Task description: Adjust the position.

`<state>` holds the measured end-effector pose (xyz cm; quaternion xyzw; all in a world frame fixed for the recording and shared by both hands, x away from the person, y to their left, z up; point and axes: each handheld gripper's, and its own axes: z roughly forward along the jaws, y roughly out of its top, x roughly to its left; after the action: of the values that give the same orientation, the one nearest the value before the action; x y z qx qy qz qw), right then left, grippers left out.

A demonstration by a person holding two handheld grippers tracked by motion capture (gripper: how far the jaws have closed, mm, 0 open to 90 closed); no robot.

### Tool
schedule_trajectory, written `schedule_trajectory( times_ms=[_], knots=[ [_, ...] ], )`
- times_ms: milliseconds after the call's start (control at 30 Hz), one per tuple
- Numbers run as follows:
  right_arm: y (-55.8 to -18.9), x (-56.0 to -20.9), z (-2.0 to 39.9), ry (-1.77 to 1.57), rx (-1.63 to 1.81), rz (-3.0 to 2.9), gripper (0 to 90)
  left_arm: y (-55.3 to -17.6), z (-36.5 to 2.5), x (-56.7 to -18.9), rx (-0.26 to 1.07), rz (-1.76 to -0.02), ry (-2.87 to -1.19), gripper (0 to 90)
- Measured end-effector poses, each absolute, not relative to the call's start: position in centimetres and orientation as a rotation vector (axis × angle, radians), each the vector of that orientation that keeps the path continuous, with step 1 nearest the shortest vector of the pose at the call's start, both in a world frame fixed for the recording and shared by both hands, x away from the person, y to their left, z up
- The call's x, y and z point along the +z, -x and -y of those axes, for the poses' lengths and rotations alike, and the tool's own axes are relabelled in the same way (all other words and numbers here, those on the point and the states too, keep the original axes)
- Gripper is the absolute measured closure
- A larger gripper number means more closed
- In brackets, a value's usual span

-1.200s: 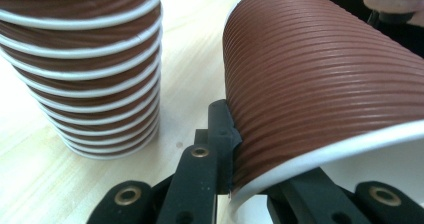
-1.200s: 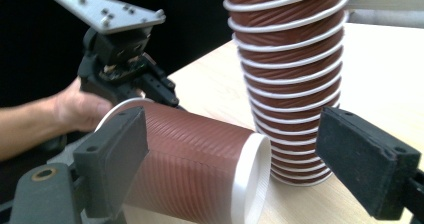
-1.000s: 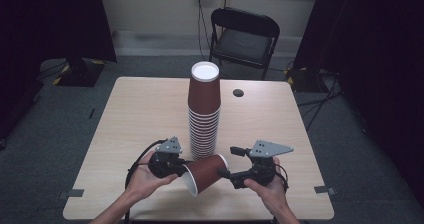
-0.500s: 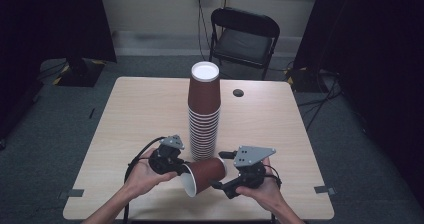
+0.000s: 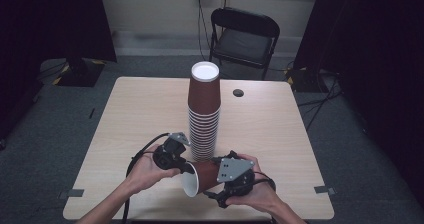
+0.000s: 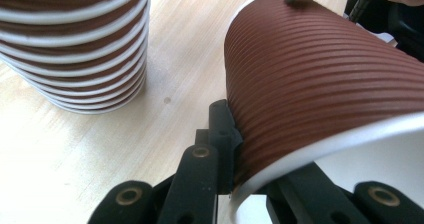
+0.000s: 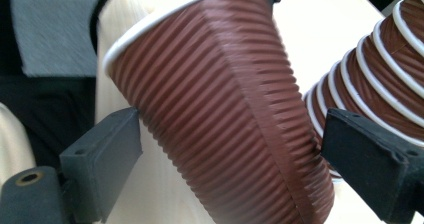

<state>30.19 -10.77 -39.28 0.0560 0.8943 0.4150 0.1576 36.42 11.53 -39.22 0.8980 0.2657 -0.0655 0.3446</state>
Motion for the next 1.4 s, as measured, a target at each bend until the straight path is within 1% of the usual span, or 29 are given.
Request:
schedule_trajectory(
  times_ms=[133,167,267,400,433,600,700,733,833,1033,1333,1400],
  knots=[
    [-29.8,-39.4,10.4,-0.093,1.109,-2.524,8.2,-36.8,-10.9,-39.1,-0.205,-0.680,-2.322,85.9],
    [-29.6,-39.5,10.3,-0.075,1.081,-2.516,8.0,-36.9,-10.8,-39.0,-0.200,-0.678,-2.346,85.9],
    [-29.4,-39.7,9.9,-0.036,1.026,-2.498,7.9,-36.9,-10.4,-38.8,-0.204,-0.685,-2.352,86.1],
    [-29.3,-39.9,9.3,-0.015,0.966,-2.489,8.0,-37.0,-9.8,-38.6,-0.223,-0.679,-2.331,86.2],
    [-29.4,-39.9,9.2,-0.025,0.964,-2.477,7.9,-36.9,-9.7,-38.5,-0.201,-0.687,-2.338,86.2],
    [-29.5,-40.0,9.2,-0.041,0.966,-2.466,7.9,-37.1,-9.5,-38.5,-0.195,-0.710,-2.328,86.1],
    [-29.5,-40.1,9.1,-0.031,0.953,-2.460,8.1,-37.1,-9.2,-38.6,-0.214,-0.702,-2.318,86.1],
    [-29.4,-40.1,8.7,-0.011,0.940,-2.466,8.9,-37.0,-9.0,-38.6,-0.187,-0.710,-2.341,86.0],
    [-29.2,-40.2,8.2,0.002,0.944,-2.452,8.2,-36.9,-8.5,-38.7,-0.189,-0.697,-2.343,85.7],
    [-29.2,-40.4,8.2,-0.011,0.961,-2.452,8.8,-36.9,-8.6,-38.8,-0.188,-0.708,-2.331,85.1],
    [-29.2,-40.3,8.3,-0.028,0.981,-2.445,11.3,-36.7,-8.9,-38.9,-0.152,-0.692,-2.316,84.2],
    [-29.3,-40.3,8.4,-0.045,1.005,-2.448,11.5,-36.7,-9.0,-38.9,-0.151,-0.686,-2.289,82.6]
  ],
)
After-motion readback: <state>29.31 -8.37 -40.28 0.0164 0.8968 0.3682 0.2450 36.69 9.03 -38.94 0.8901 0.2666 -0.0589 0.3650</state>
